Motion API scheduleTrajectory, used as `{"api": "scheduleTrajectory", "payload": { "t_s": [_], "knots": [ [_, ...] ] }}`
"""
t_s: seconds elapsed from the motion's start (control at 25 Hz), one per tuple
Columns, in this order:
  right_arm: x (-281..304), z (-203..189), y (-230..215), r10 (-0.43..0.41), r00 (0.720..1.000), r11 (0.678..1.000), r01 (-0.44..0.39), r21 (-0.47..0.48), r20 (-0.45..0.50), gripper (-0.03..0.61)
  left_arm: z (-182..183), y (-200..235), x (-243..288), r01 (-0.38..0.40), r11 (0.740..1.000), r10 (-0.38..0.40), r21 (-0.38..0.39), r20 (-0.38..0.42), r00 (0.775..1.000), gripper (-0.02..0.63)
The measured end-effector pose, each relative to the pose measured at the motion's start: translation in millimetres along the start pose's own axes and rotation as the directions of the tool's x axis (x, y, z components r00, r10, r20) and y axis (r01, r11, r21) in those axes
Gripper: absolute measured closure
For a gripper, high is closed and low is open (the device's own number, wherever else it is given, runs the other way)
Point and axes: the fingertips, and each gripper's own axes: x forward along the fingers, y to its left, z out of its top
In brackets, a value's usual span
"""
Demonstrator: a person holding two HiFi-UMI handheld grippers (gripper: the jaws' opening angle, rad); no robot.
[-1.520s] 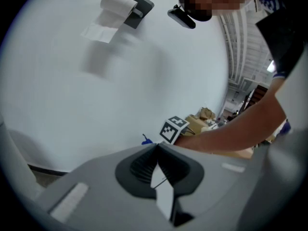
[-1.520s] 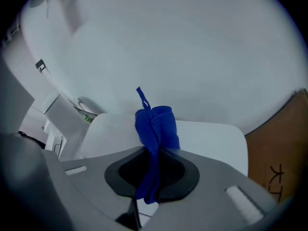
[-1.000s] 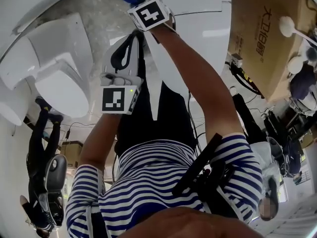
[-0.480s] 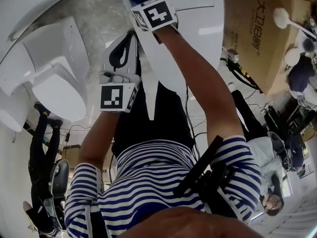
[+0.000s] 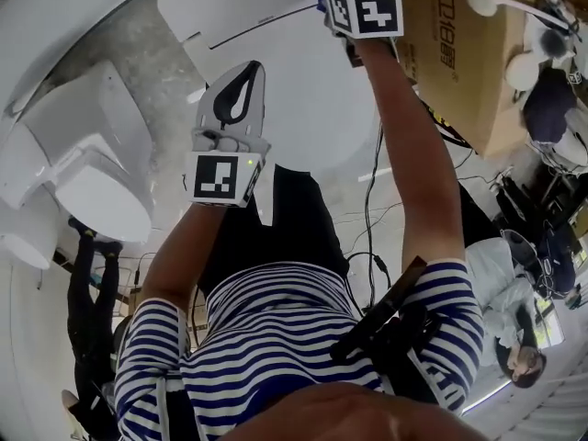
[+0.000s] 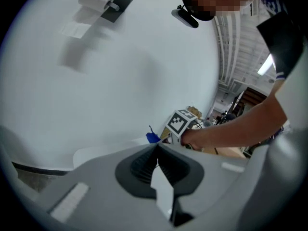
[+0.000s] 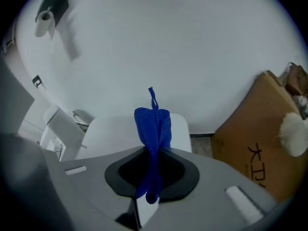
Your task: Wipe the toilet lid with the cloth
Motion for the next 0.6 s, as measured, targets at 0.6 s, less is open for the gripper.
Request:
{"api": "scheduleTrajectory", "payload": {
  "t_s": [0.6],
  "knots": [
    [46.4,-52.4,-72.3,-0.090,0.988,0.996,0.090,-0.008,-0.128,0.531,-17.0,-3.3,35.4,-0.007,1.000,0.007,0.014,-0.040,0.999,0.611]
  ]
}}
